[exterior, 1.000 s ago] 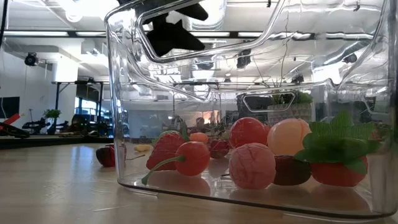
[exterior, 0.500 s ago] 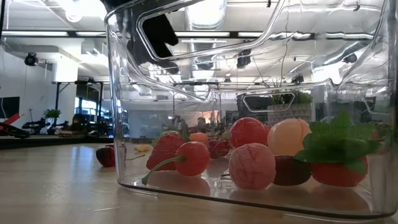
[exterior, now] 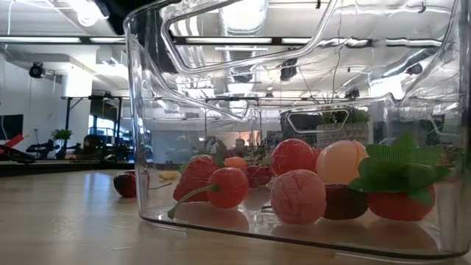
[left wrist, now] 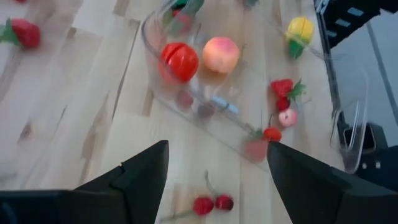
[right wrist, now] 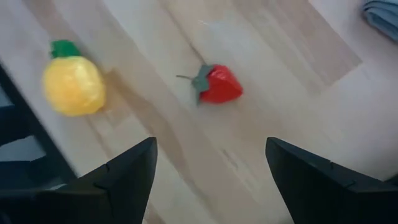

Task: Pick and placing Produce into tupperware
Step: Put the red strawberry into the transparent basket

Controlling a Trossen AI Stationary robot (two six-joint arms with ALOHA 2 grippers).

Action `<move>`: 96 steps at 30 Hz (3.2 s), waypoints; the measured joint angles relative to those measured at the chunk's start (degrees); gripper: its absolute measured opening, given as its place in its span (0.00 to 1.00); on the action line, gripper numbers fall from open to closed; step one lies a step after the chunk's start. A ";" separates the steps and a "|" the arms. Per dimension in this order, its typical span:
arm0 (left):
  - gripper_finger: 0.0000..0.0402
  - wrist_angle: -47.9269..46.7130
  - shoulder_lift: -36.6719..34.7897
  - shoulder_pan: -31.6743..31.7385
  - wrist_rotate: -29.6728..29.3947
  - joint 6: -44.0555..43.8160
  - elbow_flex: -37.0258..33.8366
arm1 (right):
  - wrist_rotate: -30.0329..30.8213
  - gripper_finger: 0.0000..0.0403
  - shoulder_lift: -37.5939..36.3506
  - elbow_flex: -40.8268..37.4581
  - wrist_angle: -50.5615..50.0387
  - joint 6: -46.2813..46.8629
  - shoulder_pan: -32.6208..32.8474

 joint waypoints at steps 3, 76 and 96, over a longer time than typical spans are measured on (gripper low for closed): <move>0.64 0.49 -2.79 -0.02 -0.33 -0.18 -3.58 | -0.02 0.72 0.00 -1.44 0.22 -0.37 0.04; 0.64 10.53 -13.80 -0.02 -0.28 -13.46 -22.15 | -2.60 0.59 13.00 -2.64 7.52 -34.95 -11.23; 0.64 10.50 -13.80 -0.02 -0.28 -13.37 -22.15 | -3.00 0.36 12.94 0.16 8.03 -30.52 -11.50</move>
